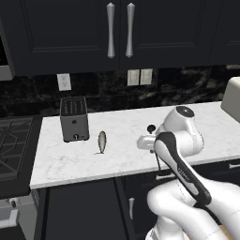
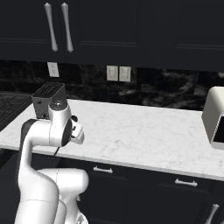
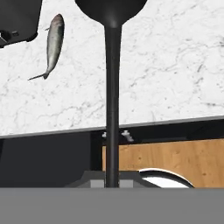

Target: Pick the ladle from the drawer and place it on the counter.

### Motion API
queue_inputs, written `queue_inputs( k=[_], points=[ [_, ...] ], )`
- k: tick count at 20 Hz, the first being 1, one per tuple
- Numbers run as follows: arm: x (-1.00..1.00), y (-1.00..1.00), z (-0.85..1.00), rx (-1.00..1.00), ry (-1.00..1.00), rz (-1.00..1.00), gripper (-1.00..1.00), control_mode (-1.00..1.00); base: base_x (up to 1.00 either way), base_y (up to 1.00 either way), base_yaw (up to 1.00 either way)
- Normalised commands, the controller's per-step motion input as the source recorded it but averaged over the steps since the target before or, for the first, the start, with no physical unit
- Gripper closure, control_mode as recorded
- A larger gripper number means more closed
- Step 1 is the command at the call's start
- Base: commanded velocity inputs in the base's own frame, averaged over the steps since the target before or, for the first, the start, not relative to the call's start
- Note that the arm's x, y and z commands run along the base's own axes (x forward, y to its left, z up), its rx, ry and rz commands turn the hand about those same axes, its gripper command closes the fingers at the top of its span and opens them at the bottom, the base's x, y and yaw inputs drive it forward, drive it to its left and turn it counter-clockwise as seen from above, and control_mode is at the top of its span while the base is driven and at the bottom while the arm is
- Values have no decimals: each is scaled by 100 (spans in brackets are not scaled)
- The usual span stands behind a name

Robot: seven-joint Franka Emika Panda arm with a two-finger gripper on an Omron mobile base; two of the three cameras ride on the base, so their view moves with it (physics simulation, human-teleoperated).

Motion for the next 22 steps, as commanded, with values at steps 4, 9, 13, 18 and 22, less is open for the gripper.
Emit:
queue_inputs(
  k=[4,9,13,18,22],
  points=[
    [57,-19,-28,-2,5,-1,100,-100,0,0,0],
    [97,-11,-25,-1,3,-1,100,-100,0,0,0],
    [100,-2,-25,0,1,-1,100,-100,0,0,0],
    [97,0,0,1,20,-7,-100,-100,0,0,0],
    [37,0,42,1,16,-9,-100,-100,0,0,0]
  ],
)
